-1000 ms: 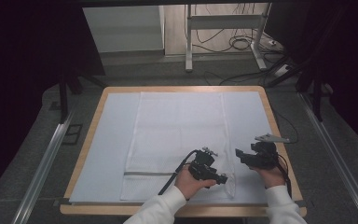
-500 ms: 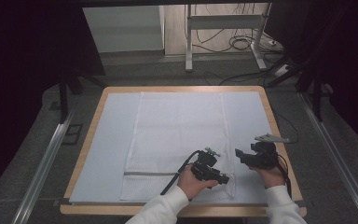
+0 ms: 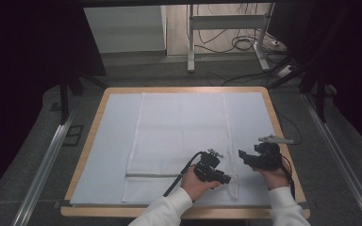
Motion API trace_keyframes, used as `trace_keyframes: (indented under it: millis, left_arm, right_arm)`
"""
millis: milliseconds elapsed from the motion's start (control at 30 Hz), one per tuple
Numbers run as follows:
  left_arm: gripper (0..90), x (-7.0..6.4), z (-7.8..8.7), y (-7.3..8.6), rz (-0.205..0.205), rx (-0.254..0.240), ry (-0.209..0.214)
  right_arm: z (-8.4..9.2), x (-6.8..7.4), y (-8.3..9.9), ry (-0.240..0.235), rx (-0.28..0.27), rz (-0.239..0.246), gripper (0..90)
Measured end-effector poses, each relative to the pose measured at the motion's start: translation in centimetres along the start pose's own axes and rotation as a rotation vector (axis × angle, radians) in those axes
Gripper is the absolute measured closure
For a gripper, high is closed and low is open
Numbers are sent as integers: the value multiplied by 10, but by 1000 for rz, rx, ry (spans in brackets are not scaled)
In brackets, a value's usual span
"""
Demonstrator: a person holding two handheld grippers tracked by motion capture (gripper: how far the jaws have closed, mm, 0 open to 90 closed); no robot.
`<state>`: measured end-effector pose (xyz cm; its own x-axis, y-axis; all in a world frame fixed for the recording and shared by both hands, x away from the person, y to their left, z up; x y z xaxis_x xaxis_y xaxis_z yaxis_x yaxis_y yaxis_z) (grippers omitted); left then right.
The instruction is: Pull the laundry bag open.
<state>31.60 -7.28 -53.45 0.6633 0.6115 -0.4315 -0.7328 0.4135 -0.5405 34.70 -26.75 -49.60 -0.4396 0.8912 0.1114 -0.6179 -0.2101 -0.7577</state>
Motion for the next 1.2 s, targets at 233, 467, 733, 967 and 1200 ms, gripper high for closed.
trace_keyframes:
  millis: [233, 467, 733, 967, 1200]
  left_arm:
    - [648, -3, -3, -1, -11, -13, -18]
    - [730, -6, -5, 1, -39, -25, -53]
    - [787, -5, -6, 1, -59, -28, -64]
    - [829, -3, -5, 1, -64, -26, -55]
    - [838, 1, -3, 1, -49, -39, -30]
  right_arm:
    - [0, -1, 0, 4, -3, -4, 278]
    - [2, -2, -1, 4, -5, -9, 278]
    - [2, -4, 0, 8, -5, -10, 278]
    - [1, -3, 0, 3, 1, -7, 278]
    - [3, -4, -1, -9, -6, -15, 278]
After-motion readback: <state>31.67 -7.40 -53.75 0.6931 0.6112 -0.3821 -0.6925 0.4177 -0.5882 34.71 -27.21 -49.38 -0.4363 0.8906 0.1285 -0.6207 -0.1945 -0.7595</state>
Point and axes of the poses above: each handheld gripper's, and its own axes: z roughly backward along the jaws, y roughly out of its underside, x roughly to its left, the point moved 2 cm from there along -z, roughly forward along the jaws, and after that the axes turned 2 degrees about -y, right-handed, at the moved point
